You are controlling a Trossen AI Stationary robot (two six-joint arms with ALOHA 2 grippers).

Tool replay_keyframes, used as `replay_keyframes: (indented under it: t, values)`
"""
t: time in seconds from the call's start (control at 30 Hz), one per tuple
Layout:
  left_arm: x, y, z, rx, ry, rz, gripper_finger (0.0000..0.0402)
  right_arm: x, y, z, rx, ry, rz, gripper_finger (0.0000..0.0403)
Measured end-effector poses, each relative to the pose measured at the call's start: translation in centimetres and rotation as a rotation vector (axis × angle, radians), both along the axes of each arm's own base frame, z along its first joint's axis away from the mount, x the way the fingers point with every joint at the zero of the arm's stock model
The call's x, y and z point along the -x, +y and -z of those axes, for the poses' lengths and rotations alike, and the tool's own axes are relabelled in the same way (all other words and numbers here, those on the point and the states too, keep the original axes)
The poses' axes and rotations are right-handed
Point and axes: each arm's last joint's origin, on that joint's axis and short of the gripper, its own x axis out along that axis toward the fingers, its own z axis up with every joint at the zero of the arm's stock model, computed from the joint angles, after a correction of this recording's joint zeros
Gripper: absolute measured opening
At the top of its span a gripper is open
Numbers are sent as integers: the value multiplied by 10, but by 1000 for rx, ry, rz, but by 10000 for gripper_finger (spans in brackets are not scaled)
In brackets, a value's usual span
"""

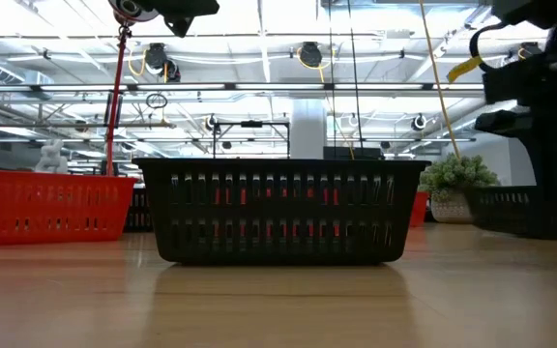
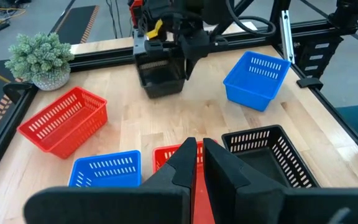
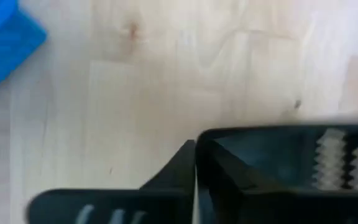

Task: Stack baskets by color
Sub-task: Stack the top right black bin on the bottom black bin

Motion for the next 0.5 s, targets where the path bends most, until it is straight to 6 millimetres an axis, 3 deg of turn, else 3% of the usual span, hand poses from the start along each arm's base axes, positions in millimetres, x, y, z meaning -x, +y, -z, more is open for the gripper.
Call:
replay_keyframes:
  t: [0.27, 0.5]
  values:
    - [0, 0, 0, -1, -1, 0, 31, -19, -2, -19, -44, -131, 33, 15]
    - [0, 1, -1, -11, -11, -21, 31, -35, -1, -49, 1, -270, 86, 8]
